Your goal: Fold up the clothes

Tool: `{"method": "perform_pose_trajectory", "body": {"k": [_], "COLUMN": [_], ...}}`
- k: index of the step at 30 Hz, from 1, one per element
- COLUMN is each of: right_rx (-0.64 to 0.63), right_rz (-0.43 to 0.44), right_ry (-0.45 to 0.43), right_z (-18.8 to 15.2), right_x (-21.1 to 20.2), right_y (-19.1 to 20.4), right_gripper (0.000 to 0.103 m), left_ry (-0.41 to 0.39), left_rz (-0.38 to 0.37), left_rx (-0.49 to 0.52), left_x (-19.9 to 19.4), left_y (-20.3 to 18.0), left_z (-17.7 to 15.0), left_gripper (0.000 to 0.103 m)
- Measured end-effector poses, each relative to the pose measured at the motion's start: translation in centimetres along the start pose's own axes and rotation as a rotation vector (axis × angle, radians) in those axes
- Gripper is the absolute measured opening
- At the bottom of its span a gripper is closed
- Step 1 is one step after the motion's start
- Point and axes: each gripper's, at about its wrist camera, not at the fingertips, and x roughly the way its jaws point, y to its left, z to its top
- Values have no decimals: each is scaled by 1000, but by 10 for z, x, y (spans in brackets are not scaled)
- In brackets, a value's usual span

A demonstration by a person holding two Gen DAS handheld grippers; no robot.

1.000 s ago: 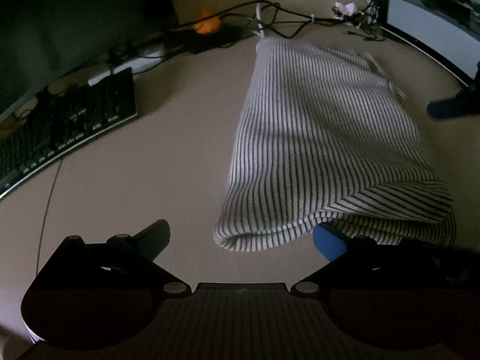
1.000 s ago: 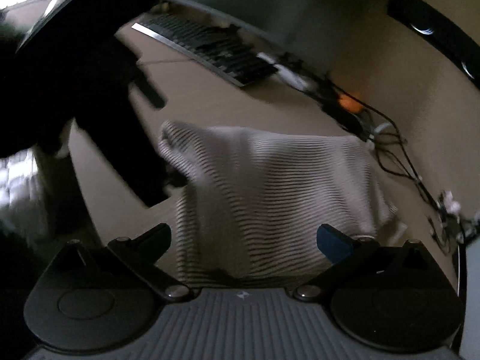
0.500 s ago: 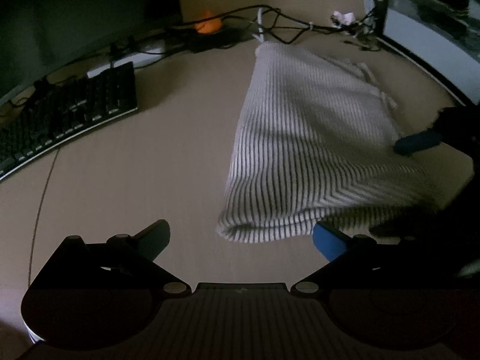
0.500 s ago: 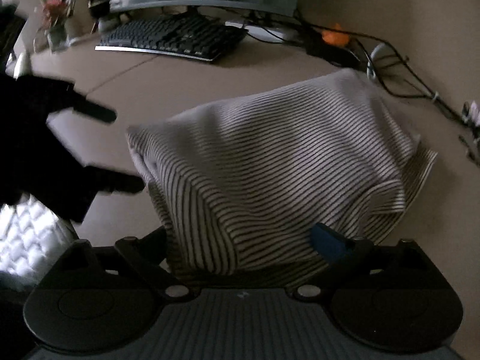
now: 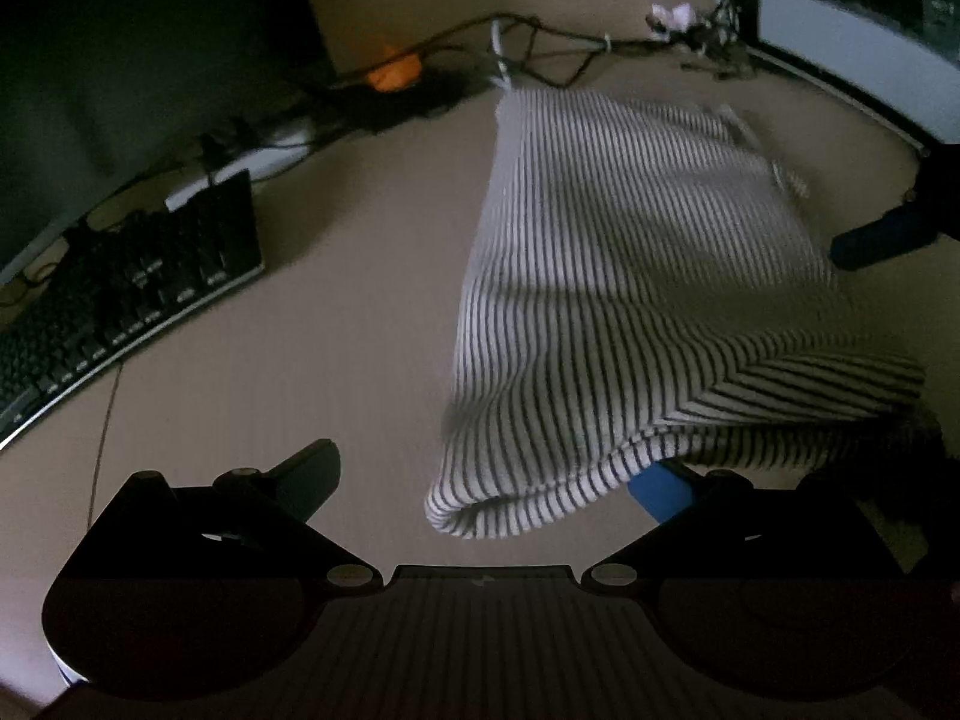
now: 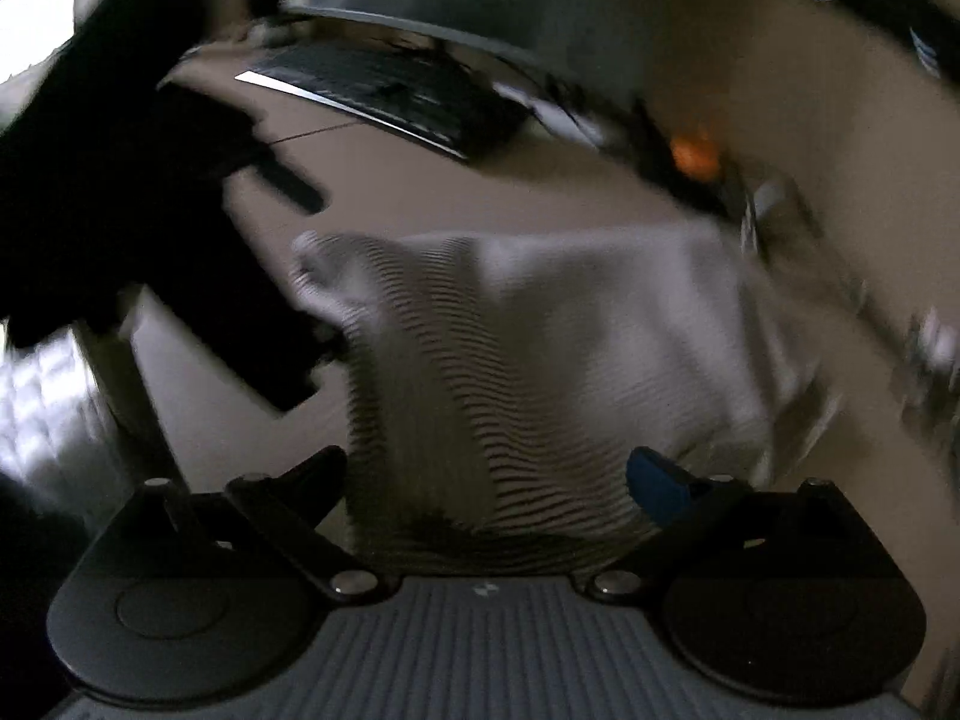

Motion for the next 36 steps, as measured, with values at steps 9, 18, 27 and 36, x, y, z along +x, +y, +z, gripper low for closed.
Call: {"method": "perform_pose_trajectory", "body": {"k": [9, 18, 27, 36], "right_rx": [-105, 127, 245, -64], "right_rz": [-65, 21, 80, -70], "right_ry": [8, 62, 59, -49], "right_z": [3, 16, 14, 14], "right_x": [18, 35, 34, 35], "right_y": [14, -21, -35, -1], "right_gripper": [101, 73, 71, 75], "left_ry": [16, 25, 51, -26], "left_rz": [-7, -4, -7, -7], "left_rx": [-64, -81, -96, -55], "left_x": [-2, -3, 11, 6], "left_y": [9, 12, 18, 18], "left_z": [8, 6, -1, 24], "left_gripper": [103, 103, 103, 103]}}
